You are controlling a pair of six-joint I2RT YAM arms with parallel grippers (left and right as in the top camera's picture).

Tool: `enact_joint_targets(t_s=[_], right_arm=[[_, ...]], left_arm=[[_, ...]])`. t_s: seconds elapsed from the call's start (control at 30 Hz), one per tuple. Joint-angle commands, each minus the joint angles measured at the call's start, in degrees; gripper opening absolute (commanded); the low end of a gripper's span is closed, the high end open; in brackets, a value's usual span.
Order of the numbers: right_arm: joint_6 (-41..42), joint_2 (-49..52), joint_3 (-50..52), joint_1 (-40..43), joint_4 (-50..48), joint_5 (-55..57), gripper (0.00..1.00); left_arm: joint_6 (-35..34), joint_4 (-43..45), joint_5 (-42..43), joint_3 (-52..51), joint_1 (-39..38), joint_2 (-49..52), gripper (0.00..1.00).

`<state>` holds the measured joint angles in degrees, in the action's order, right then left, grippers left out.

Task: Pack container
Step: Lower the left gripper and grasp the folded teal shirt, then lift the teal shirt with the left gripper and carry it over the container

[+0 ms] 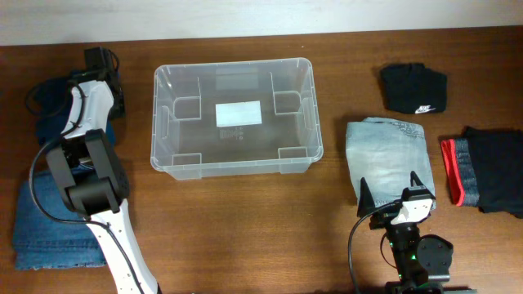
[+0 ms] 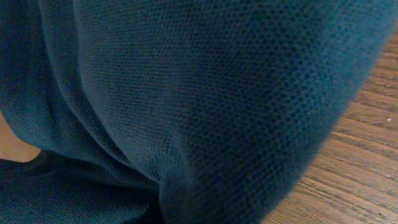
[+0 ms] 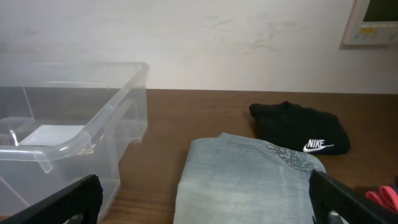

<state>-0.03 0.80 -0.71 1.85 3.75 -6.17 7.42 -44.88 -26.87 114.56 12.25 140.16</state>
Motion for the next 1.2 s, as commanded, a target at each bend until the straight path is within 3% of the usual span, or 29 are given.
enact_joint_targets(t_s=[0.0,0.33,0.63,0.8,1.17], right_arm=[[-0.2,-0.5,0.4,0.4,0.0,-0.9,0.98],[-0.2,-0.5,0.4,0.4,0.0,-0.9,0.98],[-0.2,-0.5,0.4,0.4,0.0,-0.9,0.98],[-0.2,-0.5,0.4,0.4,0.0,-0.9,0.98],[-0.2,-0.5,0.4,0.4,0.0,-0.9,0.99]], left_arm=[[-2.3,-2.2,4.4,1.4,1.0,0.9,0.0],[-8.4,-6.6,13.9,7.1,1.0,-12.2,0.01],[-10.7,-11.5,16.7,7.1,1.0,-25.2,0.01],[-11.4,-14.9,22.4,7.1,1.0,-31.3,0.01],[-19.5,-21.6,36.2,7.1,-1.6,-40.9,0.01]])
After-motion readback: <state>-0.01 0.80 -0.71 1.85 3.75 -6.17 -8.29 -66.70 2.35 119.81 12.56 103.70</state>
